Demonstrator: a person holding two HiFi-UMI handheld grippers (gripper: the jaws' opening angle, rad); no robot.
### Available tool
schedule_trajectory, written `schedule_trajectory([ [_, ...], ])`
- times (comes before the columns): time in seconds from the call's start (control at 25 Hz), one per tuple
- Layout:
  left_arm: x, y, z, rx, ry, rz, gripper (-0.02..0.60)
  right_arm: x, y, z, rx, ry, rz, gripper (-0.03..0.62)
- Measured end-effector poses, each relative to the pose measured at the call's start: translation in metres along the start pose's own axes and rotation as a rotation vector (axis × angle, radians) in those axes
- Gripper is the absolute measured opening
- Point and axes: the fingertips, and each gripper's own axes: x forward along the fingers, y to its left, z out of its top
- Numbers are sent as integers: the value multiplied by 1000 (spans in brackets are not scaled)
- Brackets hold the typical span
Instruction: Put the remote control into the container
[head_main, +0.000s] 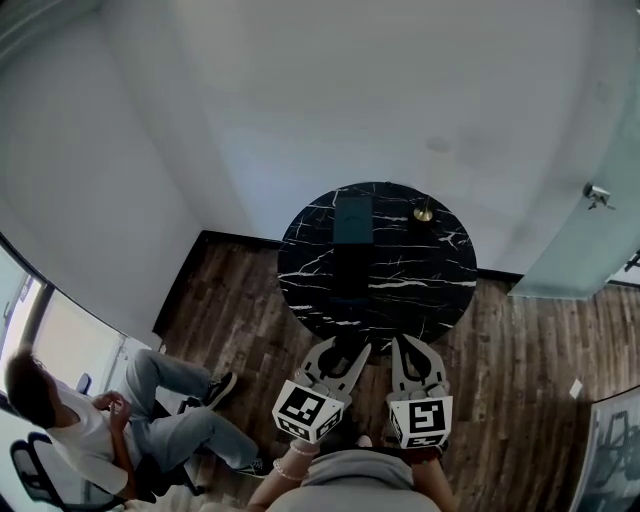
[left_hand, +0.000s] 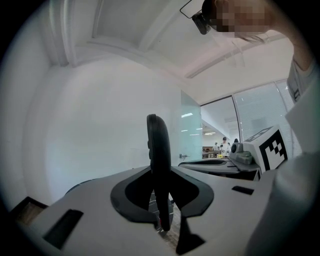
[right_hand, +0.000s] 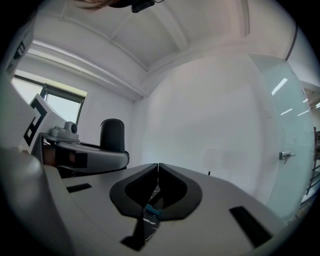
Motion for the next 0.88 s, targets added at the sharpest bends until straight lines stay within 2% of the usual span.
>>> schedule_trajectory([
  [0.32,31,51,6,-5,6,-40,74,60,-4,6,-3,4,-23,14],
  [0.52,44,80,0,-32,23,-61,74,90,-6,0,31,21,-49,14],
  [0.88,53,127,-2,-23,39,-104,74,121,-11,7,42,-7,-132,14],
])
